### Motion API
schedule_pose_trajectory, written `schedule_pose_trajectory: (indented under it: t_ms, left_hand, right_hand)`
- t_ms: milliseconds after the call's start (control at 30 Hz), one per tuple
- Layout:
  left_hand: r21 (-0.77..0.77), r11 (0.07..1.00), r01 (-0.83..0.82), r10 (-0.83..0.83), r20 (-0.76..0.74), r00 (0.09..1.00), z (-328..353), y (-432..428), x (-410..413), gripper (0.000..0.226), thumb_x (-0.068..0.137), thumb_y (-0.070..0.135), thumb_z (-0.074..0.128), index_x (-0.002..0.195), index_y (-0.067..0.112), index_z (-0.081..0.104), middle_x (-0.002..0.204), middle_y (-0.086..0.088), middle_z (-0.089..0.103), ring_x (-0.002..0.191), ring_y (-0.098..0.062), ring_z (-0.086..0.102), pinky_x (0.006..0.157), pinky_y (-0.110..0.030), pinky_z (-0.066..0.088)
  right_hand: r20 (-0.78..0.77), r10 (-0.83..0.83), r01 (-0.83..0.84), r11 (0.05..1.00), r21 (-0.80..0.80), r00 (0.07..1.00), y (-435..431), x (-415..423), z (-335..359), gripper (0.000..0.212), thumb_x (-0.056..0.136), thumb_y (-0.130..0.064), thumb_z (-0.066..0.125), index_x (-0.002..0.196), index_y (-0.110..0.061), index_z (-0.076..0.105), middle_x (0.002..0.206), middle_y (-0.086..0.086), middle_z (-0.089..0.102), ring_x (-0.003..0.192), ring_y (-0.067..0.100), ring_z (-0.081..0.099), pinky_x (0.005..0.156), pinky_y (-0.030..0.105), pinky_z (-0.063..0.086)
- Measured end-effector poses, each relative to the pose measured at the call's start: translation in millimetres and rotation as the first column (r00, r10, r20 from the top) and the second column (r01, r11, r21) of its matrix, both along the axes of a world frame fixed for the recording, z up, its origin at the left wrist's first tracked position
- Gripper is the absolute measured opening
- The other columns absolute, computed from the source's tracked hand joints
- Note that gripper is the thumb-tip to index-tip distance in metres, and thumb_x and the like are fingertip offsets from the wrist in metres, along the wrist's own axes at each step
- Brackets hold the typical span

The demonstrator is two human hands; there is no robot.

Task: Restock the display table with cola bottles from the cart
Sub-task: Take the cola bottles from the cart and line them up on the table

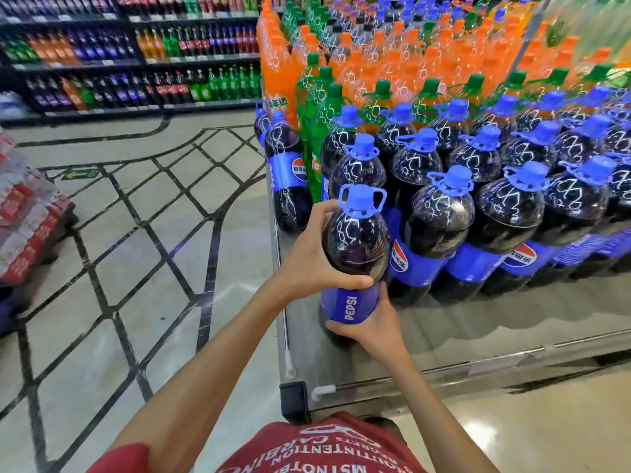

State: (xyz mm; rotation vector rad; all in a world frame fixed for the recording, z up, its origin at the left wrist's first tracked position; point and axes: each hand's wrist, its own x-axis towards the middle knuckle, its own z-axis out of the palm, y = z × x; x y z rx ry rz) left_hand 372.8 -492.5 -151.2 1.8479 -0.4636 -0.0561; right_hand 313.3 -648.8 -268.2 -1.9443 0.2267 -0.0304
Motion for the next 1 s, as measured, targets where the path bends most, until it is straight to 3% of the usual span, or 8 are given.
schedule_pose_trajectory:
  t_ms: [167,400,500,633,867,1000]
  left_hand:
    - [0.035,0.999,0.025,-0.025,0.013,1.0,-2,-7,8,0.107,0.056,0.003,0.097,0.139,0.023,0.033,0.13,0.006,0.058,0.122,-0.009,0.059,0.107,-0.039,0.048]
    - [0.128,0.985,0.119,-0.13,0.079,0.988,3,-15,13,0.113,0.055,0.008,0.099,0.144,0.014,0.032,0.139,0.001,0.055,0.131,-0.009,0.053,0.113,-0.035,0.043]
    - [0.164,0.977,0.133,-0.149,0.089,0.985,3,-14,16,0.115,0.056,0.013,0.1,0.149,0.011,0.031,0.147,-0.002,0.048,0.138,-0.012,0.047,0.116,-0.038,0.039]
    - [0.247,0.961,0.122,-0.153,0.11,0.982,0,-7,19,0.119,0.061,0.027,0.099,0.155,0.014,0.028,0.155,-0.002,0.039,0.144,-0.014,0.038,0.118,-0.042,0.035]
    - [0.363,0.923,0.128,-0.174,0.097,0.98,5,-8,27,0.123,0.063,0.028,0.097,0.158,0.015,0.02,0.155,-0.003,0.033,0.145,-0.011,0.033,0.122,-0.031,0.029]
    - [0.365,0.927,0.084,-0.139,0.126,0.982,4,-13,31,0.118,0.064,0.028,0.097,0.156,0.018,0.023,0.151,-0.002,0.035,0.139,-0.009,0.036,0.118,-0.022,0.031]
  right_hand:
    - [0.017,-0.017,0.017,1.0,0.008,1.0,-10,11,-8,0.084,0.047,-0.031,0.102,0.108,-0.042,0.045,0.108,-0.023,0.066,0.096,-0.01,0.063,0.077,0.015,0.052]
    - [0.063,-0.078,0.076,0.997,0.022,0.995,-15,16,-17,0.086,0.047,-0.029,0.102,0.108,-0.048,0.044,0.112,-0.023,0.065,0.101,-0.009,0.062,0.084,0.018,0.049]
    - [0.096,-0.138,0.138,0.99,0.005,0.986,-10,14,-20,0.091,0.047,-0.031,0.102,0.117,-0.038,0.045,0.123,-0.011,0.059,0.107,0.002,0.06,0.091,0.027,0.05]
    - [0.144,-0.184,0.208,0.963,-0.173,0.972,-6,11,-23,0.108,0.05,-0.047,0.098,0.139,-0.013,0.047,0.137,0.001,0.046,0.125,0.017,0.049,0.091,0.034,0.047]
    - [0.173,-0.293,0.328,0.916,-0.232,0.941,4,11,-20,0.114,0.053,-0.048,0.096,0.145,-0.007,0.041,0.139,0.008,0.045,0.132,0.029,0.045,0.09,0.047,0.05]
    - [0.193,-0.333,0.376,0.89,-0.258,0.923,8,17,-17,0.115,0.053,-0.053,0.094,0.143,-0.006,0.041,0.135,0.009,0.046,0.13,0.033,0.046,0.081,0.052,0.053]
